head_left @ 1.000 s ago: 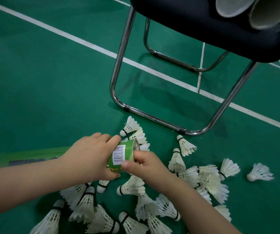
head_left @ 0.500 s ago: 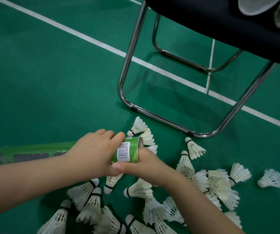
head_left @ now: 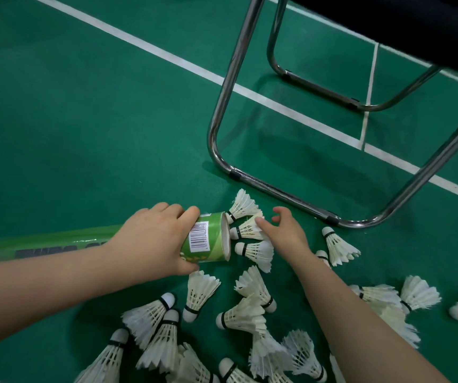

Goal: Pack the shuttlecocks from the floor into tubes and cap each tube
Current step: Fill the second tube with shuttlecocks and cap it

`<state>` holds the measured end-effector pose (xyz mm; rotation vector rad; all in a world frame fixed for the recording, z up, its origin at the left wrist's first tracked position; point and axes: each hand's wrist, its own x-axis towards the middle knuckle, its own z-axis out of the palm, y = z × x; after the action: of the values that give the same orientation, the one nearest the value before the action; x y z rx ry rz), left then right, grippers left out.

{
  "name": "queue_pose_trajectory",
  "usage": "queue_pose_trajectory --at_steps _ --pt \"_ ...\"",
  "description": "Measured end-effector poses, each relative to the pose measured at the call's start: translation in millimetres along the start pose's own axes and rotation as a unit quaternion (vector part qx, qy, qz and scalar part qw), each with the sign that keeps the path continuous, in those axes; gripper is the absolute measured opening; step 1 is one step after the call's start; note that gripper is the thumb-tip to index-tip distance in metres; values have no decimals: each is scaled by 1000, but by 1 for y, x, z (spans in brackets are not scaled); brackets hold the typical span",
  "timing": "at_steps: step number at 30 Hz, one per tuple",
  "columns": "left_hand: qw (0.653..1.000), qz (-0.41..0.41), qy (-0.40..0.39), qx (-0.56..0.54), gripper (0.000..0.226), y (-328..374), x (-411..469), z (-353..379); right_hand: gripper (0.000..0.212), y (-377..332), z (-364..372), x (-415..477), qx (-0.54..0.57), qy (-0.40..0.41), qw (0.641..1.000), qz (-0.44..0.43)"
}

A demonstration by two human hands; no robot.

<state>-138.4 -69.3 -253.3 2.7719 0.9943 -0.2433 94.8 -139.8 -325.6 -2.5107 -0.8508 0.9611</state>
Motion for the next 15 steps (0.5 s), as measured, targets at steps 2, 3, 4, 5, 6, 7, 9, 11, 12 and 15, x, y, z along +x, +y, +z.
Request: queue_pose_trajectory --at_steps 2,3,4,5,6,7,9,11,12,15 --pt "1000 -5 0 6 65 -2 2 0 66 -1 7 5 -29 -5 1000 1" --pt "1000 -5 0 7 65 -2 2 0 65 -2 10 6 -40 -7 999 -1" --pt "1000 -5 -1 8 65 -3 3 0 63 -3 12 6 -45 -6 999 -3" --pt "1000 -7 -3 9 65 -4 3 1 61 -3 14 5 -47 -6 999 -3" --pt "1000 -8 -5 9 65 -4 3 1 58 -3 14 5 -48 -6 999 -2" --pt "1000 -9 -7 9 66 -5 3 2 53 -3 15 4 -49 -5 999 0" --pt "1000 -9 -7 4 66 -5 4 3 46 0 15 4 -49 1 999 -2" --pt "1000 -10 -6 4 67 -5 4 3 40 3 15 4 -30 12 999 -9" --pt "1000 -9 -7 6 67 -5 4 3 38 3 14 4 -16 15 1000 -12" --pt "1000 -8 -4 2 68 -4 4 4 24 -1 7 -5 51 26 998 -24"
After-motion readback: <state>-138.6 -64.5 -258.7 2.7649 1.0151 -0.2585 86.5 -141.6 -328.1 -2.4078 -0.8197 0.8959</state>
